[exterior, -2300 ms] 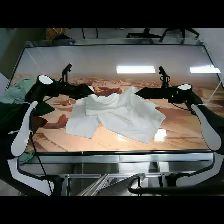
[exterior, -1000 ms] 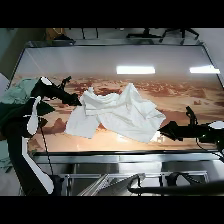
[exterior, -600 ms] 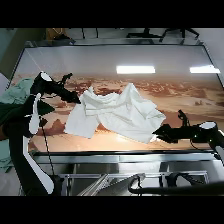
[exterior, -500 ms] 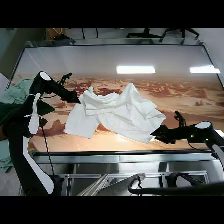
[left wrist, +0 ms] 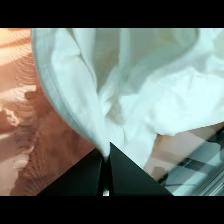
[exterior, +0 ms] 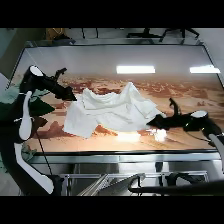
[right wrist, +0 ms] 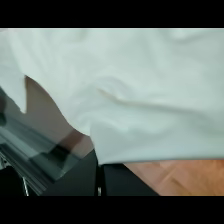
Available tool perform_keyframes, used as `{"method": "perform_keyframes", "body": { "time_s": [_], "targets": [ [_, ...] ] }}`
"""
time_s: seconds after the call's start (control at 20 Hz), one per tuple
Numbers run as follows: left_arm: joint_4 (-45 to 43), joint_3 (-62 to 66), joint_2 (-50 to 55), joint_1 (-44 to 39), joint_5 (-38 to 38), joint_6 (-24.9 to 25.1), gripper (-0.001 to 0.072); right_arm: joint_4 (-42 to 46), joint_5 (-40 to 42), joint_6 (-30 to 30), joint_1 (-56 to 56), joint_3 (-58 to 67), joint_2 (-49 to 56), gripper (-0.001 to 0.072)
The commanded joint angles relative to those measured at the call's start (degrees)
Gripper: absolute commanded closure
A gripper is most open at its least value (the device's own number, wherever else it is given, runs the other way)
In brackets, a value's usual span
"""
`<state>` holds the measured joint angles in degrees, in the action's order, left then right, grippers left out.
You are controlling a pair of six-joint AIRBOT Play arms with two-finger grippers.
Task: Fold the shirts.
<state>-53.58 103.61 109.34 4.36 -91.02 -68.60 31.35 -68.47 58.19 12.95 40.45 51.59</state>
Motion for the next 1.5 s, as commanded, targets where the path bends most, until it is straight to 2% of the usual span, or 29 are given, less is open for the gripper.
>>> {"method": "perform_keyframes", "body": {
  "time_s": [0.0, 0.1, 0.2, 0.3, 0.4, 0.5, 0.65, 0.85, 1.0, 1.1, 1.2, 1.3, 1.45],
  "targets": [
    [7.41, -7.61, -14.73, 2.19, 0.22, -1.16, 0.0690, -2.62, -9.46, -1.11, 5.97, 15.89, -5.77, 0.0694],
    [20.76, -11.67, -26.62, 4.57, 2.95, -1.16, 0.0690, -5.46, -12.39, -0.98, 9.75, 27.74, -8.37, 0.0694],
    [32.26, -13.70, -39.26, 7.04, 8.72, -1.18, 0.0690, -8.63, -12.96, -0.98, 11.67, 39.91, -9.51, 0.0694],
    [36.52, -13.31, -51.28, 9.75, 17.16, -1.55, 0.0690, -10.29, -12.44, -0.98, 11.96, 51.10, -9.33, 0.0694],
    [34.77, -11.41, -62.16, 12.17, 26.71, -1.42, 0.0689, -11.32, -11.06, -0.96, 11.96, 60.54, -9.05, 0.0694],
    [27.56, -8.00, -70.05, 14.34, 32.57, -1.05, 0.0690, -11.50, -10.95, -0.98, 11.96, 67.25, -8.98, 0.0694],
    [18.97, -3.61, -74.38, 17.46, 33.22, -0.85, 0.0689, -11.50, -10.91, -1.86, 11.96, 71.73, -9.51, 0.0694],
    [18.49, -3.52, -67.63, 19.08, 27.39, -0.74, 0.0689, -11.08, -13.75, -2.73, 11.96, 70.97, -6.62, 0.0694],
    [22.01, -7.74, -57.55, 10.71, 27.28, 3.87, 0.0689, -11.76, -16.33, -2.99, 11.58, 65.81, -1.29, 0.0693],
    [17.11, -10.45, -48.98, 1.88, 30.62, 5.75, 0.0689, -10.91, -16.46, -5.33, 9.18, 59.60, 2.95, 0.0694],
    [5.79, -11.23, -39.30, -4.92, 34.62, 3.63, 0.0689, -5.44, -15.50, -5.97, 6.19, 53.75, 8.35, 0.0694],
    [-2.49, -11.19, -29.22, -8.15, 37.11, -0.26, 0.0688, 1.42, -13.20, -5.97, 4.09, 50.01, 15.34, 0.0693],
    [-3.78, -11.10, -16.39, -8.22, 40.52, -1.64, 0.0688, 4.02, -7.98, -6.62, 3.34, 49.33, 26.99, 0.0694]
  ]
}}
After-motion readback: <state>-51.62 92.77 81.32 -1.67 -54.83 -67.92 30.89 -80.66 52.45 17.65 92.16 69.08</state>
